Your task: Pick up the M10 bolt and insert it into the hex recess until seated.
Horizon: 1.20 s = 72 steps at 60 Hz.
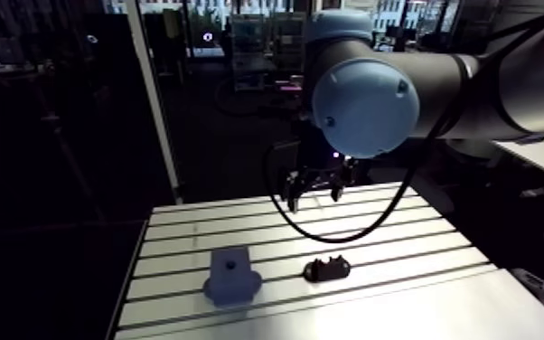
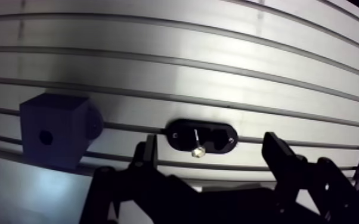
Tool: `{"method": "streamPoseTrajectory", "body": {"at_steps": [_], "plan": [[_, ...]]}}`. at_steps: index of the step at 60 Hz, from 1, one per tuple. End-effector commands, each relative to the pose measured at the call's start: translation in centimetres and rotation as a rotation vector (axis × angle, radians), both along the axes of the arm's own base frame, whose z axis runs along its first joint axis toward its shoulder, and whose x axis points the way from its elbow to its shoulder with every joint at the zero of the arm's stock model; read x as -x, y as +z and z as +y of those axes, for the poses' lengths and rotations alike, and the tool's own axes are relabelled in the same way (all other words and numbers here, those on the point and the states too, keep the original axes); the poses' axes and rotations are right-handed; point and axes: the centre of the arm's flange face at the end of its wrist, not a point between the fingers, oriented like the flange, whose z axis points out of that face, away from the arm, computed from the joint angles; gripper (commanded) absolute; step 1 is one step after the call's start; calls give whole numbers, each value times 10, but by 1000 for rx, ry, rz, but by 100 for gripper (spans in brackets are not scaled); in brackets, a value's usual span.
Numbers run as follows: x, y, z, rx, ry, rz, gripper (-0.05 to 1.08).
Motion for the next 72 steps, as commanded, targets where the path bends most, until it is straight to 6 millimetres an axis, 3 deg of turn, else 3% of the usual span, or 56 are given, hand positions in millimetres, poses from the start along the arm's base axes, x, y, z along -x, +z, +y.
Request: {"method": "streamPoseTrajectory", "body": {"at_steps": [1,8,22,41,72], "plan": [[-1,-10,1,7,0,-43,9],[-1,-13,1,7,0,-51,11],[-6,-24,1,16,0,-102,25],[-11,-32,20,19,-6,-122,30],[-13,-46,20,25,2,-147,35]]}}
